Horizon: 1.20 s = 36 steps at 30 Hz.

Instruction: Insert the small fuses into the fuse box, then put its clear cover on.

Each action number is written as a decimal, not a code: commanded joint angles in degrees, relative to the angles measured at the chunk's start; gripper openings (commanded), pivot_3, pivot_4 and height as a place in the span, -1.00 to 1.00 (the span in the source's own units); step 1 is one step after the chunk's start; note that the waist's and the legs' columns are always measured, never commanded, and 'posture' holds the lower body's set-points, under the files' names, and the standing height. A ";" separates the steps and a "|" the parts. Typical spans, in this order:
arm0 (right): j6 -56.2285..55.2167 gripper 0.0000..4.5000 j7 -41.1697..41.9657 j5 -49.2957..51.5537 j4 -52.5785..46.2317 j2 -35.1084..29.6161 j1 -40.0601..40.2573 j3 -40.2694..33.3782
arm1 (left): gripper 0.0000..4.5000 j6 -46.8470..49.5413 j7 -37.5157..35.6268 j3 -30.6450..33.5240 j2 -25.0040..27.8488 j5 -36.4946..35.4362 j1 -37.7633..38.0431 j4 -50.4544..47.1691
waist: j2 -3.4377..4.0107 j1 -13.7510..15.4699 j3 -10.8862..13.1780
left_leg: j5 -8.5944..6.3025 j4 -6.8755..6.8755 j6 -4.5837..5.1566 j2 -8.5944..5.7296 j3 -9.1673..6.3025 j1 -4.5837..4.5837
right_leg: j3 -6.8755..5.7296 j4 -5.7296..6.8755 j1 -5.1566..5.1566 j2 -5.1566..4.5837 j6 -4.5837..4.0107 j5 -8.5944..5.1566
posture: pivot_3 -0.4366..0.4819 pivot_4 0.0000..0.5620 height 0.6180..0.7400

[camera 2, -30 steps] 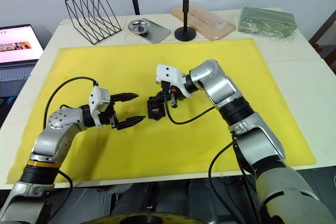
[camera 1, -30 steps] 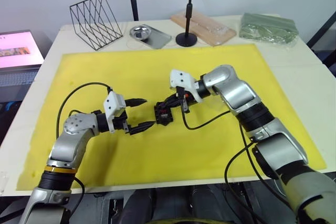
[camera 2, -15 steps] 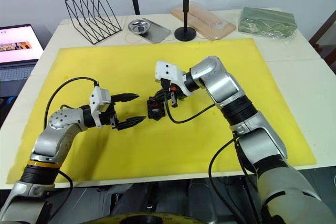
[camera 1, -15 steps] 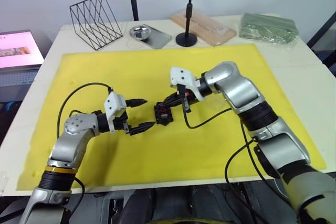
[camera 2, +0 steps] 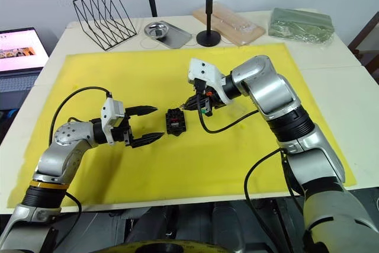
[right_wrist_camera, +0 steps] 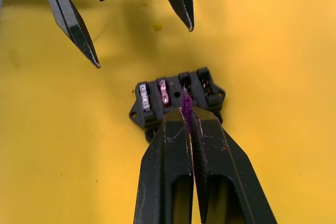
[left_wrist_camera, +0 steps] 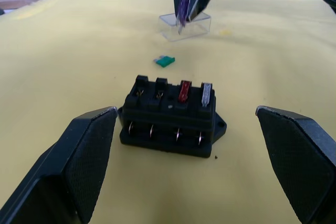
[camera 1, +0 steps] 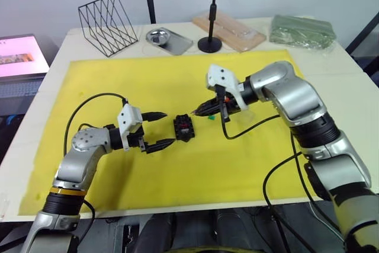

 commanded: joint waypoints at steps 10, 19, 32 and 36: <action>1.97 -0.99 -0.93 2.71 -3.67 -1.07 -0.84 -0.55 | 1.00 -0.79 -1.01 0.94 0.59 -1.03 -0.19 -1.42 | 0.00 0.21 0.00 | 0.03 0.04 -0.05 -0.01 0.00 -0.01 | 0.00 0.00 0.01 -0.02 0.00 0.00 | -0.05 -0.47 1.00; 19.86 -0.99 9.18 16.09 -17.86 -15.03 4.94 0.43 | 1.00 -3.02 -7.25 -0.55 5.62 -2.98 6.58 -16.02 | 0.00 0.47 0.01 | -0.11 0.01 0.14 0.00 -0.04 -0.10 | -0.01 -0.16 0.01 -0.06 0.00 0.00 | -0.05 -0.47 1.00; 16.83 -0.99 9.97 12.60 -2.74 -12.11 4.20 12.35 | 1.00 -8.47 -8.66 -6.69 5.25 0.49 6.72 -18.22 | 0.00 0.43 0.01 | -0.23 0.16 0.32 0.03 0.17 0.02 | -0.02 -0.19 0.19 -0.03 -0.01 0.03 | -0.05 -0.47 1.00; 17.91 -0.89 10.64 12.85 0.62 -11.09 2.77 12.97 | 1.00 -8.11 -7.53 -6.84 5.01 0.49 6.58 -18.15 | 0.01 0.41 0.01 | -0.22 0.13 0.31 0.04 0.08 -0.01 | -0.02 -0.17 0.12 -0.03 -0.02 0.03 | -0.05 -0.47 1.00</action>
